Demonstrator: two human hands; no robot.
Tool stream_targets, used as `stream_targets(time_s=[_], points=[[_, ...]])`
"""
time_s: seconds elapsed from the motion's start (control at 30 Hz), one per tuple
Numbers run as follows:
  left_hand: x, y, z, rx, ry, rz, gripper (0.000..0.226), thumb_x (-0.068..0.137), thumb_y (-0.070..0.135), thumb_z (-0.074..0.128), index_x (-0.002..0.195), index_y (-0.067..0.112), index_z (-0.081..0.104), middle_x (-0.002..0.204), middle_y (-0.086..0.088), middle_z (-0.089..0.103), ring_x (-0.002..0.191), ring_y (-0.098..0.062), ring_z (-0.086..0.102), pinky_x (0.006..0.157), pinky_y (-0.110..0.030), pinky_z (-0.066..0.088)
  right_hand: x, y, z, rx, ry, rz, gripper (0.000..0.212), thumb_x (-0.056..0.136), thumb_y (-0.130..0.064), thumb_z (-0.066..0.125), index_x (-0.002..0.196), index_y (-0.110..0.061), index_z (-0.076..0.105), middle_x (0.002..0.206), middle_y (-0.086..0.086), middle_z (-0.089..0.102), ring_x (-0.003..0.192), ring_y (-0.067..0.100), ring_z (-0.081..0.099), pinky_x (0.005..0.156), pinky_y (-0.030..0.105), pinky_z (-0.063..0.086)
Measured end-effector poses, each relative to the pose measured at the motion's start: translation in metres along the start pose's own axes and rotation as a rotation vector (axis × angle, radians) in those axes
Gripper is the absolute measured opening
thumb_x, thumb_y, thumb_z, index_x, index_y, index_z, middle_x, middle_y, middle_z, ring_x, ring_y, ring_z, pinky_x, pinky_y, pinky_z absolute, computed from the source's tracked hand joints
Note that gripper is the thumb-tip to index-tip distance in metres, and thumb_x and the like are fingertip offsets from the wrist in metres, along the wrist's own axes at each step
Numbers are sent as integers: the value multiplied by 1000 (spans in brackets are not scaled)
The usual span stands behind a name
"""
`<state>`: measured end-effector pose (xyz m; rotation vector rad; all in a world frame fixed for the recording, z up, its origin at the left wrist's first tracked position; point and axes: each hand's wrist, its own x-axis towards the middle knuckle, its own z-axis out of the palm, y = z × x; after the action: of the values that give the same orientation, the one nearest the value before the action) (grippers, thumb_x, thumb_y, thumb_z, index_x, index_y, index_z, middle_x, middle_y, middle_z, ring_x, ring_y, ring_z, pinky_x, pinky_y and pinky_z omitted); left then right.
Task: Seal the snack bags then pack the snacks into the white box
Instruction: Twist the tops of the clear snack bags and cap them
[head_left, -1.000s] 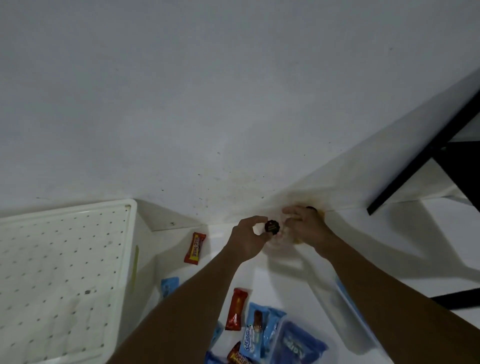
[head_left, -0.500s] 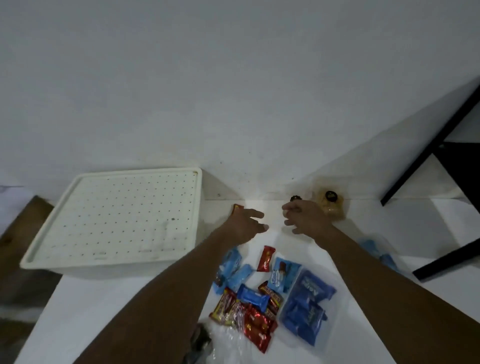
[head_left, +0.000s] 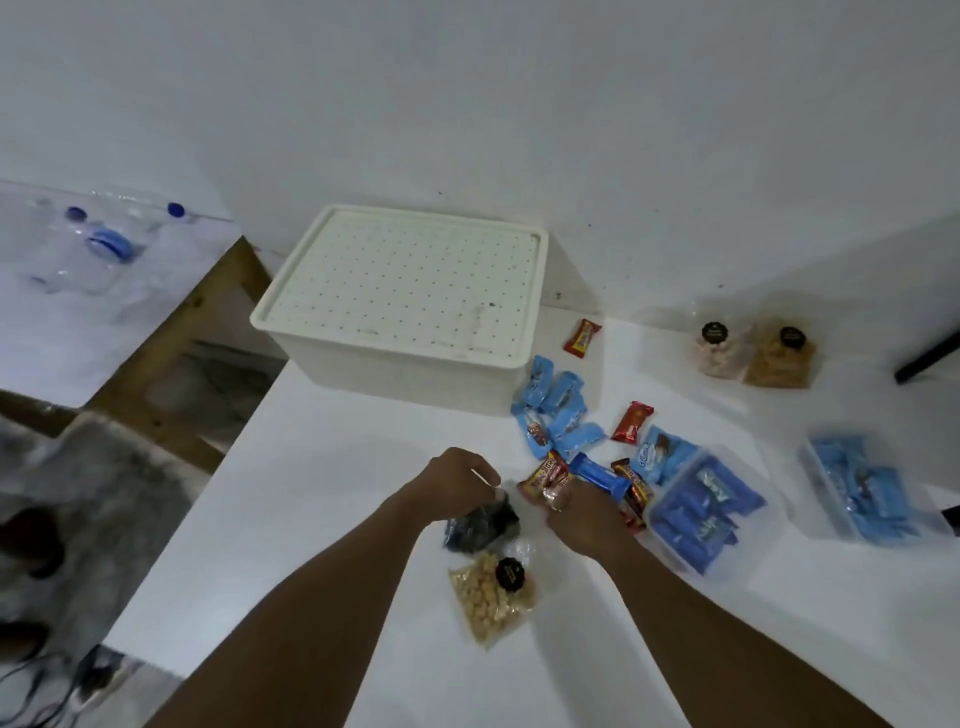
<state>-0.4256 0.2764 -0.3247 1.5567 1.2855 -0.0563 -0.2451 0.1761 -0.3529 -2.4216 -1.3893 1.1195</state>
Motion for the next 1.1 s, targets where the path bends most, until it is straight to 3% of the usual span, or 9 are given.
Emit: stream_targets(time_s=[0.1, 0.2, 0.3, 0.47, 0.53, 0.63, 0.77, 0.97, 1.1], points=[[-1, -20, 27, 65, -12, 36, 13, 74, 18, 81, 85, 20, 74, 95, -3, 75, 84, -13, 66, 76, -22, 50, -9, 19, 30, 13, 8, 82, 34, 78, -23, 66, 108, -7, 63, 112, 9, 65, 109, 26, 60, 87, 30, 49], [0, -28, 47, 120, -43, 109, 20, 74, 13, 75, 92, 5, 74, 92, -5, 73, 73, 2, 61, 73, -16, 51, -12, 29, 47, 17, -5, 126, 38, 81, -22, 68, 116, -8, 62, 117, 5, 61, 114, 24, 58, 85, 25, 43], [6, -27, 55, 150, -24, 111, 22, 74, 13, 76, 94, 5, 72, 98, -11, 74, 94, -19, 68, 90, -36, 53, -9, 33, 48, 64, -18, 152, 29, 81, -22, 69, 106, -7, 69, 98, 3, 64, 107, 24, 64, 83, 26, 48], [10, -6, 42, 196, 2, 115, 51, 74, 34, 83, 116, 11, 64, 121, 0, 64, 106, -21, 63, 91, -32, 49, -11, 19, 16, 254, -121, 28, 16, 80, -19, 77, 91, -6, 76, 93, 4, 73, 85, 16, 67, 75, 28, 54], [10, 11, 32, 115, -30, 118, 55, 71, 32, 87, 120, 18, 65, 114, -1, 66, 105, -20, 65, 89, -30, 51, -16, 9, -11, 326, -214, -26, 12, 81, -19, 76, 89, -9, 74, 88, 2, 72, 76, 14, 69, 63, 26, 54], [9, 42, 18, 104, -63, 215, 25, 73, 23, 86, 96, 16, 78, 86, 4, 73, 86, -9, 66, 80, -24, 51, -22, -2, -53, 316, -292, -90, 9, 80, -22, 77, 80, -20, 68, 82, 1, 69, 70, 12, 67, 60, 25, 54], [2, 90, 0, -3, -138, 274, 10, 74, 18, 85, 81, 15, 79, 73, 3, 70, 71, -8, 61, 67, -23, 52, -31, -10, -121, 280, -260, -142, 9, 82, -17, 75, 87, -11, 72, 69, 1, 62, 60, 11, 57, 53, 22, 49], [-2, 173, -13, -53, -98, 458, 12, 78, 21, 83, 82, 11, 79, 74, -9, 72, 68, -15, 63, 73, -31, 56, -45, -2, -217, 301, -76, -197, 3, 81, -18, 75, 82, -16, 76, 73, 6, 67, 70, 14, 62, 57, 24, 48], [-1, 217, -16, -54, -97, 552, 11, 88, 22, 72, 88, 11, 74, 82, -10, 73, 75, -15, 65, 75, -29, 54, -55, 8, -260, 412, 124, -225, 15, 78, -30, 80, 81, -17, 74, 74, -1, 69, 70, 8, 63, 64, 25, 47]])
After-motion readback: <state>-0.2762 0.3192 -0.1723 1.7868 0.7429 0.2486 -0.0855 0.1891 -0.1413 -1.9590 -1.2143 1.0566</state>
